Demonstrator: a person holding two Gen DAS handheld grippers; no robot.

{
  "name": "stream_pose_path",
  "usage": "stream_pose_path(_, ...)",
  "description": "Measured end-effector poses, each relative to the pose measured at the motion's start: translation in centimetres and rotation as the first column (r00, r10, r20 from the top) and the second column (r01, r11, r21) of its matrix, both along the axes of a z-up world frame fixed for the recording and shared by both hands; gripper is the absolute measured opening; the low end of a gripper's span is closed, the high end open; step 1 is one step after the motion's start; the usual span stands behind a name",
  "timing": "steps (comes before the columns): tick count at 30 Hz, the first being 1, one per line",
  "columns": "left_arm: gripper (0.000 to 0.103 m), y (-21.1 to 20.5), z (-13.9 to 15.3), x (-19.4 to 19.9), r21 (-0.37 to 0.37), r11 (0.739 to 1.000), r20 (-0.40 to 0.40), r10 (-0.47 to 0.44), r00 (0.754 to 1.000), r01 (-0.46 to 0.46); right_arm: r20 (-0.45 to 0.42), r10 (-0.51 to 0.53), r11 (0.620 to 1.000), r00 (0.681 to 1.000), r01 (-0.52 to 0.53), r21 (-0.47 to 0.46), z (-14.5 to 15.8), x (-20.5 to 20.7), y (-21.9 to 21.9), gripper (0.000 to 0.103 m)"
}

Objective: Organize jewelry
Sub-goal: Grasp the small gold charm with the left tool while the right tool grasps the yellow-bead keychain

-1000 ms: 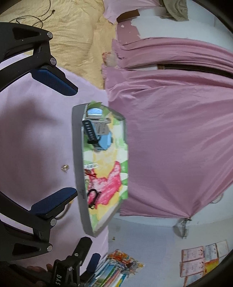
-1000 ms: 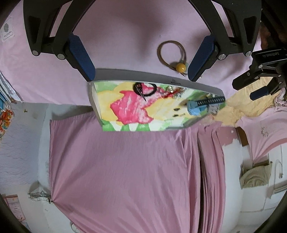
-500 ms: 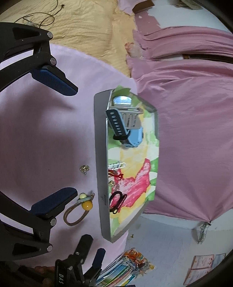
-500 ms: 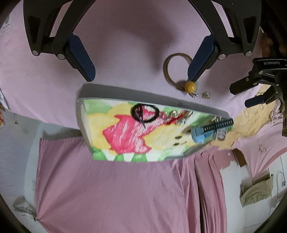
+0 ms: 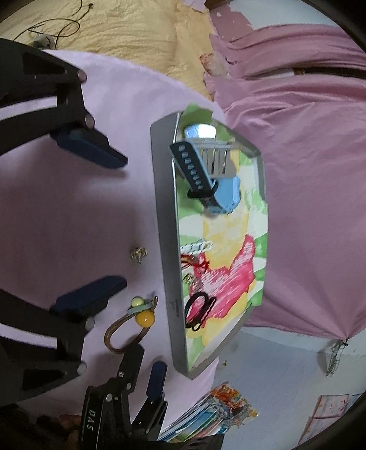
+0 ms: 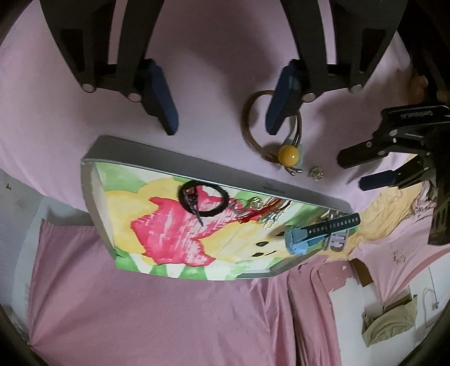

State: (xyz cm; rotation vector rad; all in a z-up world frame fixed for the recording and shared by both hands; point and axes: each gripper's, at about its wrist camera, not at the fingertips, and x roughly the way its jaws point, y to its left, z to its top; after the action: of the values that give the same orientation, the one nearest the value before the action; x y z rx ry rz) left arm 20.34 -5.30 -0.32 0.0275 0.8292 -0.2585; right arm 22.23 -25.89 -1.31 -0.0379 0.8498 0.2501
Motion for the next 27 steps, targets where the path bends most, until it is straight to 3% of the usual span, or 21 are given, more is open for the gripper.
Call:
stream_pose_path(3, 0.06, -0.4, -0.2, 0.5, -0.007, 1.0, -0.029, -0.026, 0.999, 0.026, -0.011, 0.03, 0.999, 0.999, -0.031, -0.011, -0.1, 0.2, 0.5, 0.043)
stream_pose_path(6, 0.052, -0.7, -0.4, 1.0, -0.012, 0.999, -0.054, -0.045, 0.998, 0.044, -0.018, 0.06, 0.998, 0.998, -0.06, -0.026, -0.1, 0.5, 1.1, 0.042)
stream_pose_path(13, 0.046, -1.4, -0.5, 2.1, -0.002, 0.998, -0.06, -0.057, 0.997, 0.057, -0.025, 0.09, 0.995, 0.996, -0.091, -0.048, -0.2, 1.2, 1.8, 0.036)
stream_pose_path(16, 0.037, -1.7, -0.4, 2.4, -0.002, 0.998, -0.059, -0.063, 0.996, 0.063, -0.022, 0.093, 0.994, 0.995, -0.094, -0.064, -0.2, 1.5, 2.3, 0.035)
stream_pose_path(27, 0.02, -2.2, -0.4, 2.5, -0.007, 0.996, -0.057, -0.085, 0.995, 0.085, -0.021, 0.135, 0.99, 0.991, -0.136, -0.042, -0.1, 1.7, 2.9, 0.016)
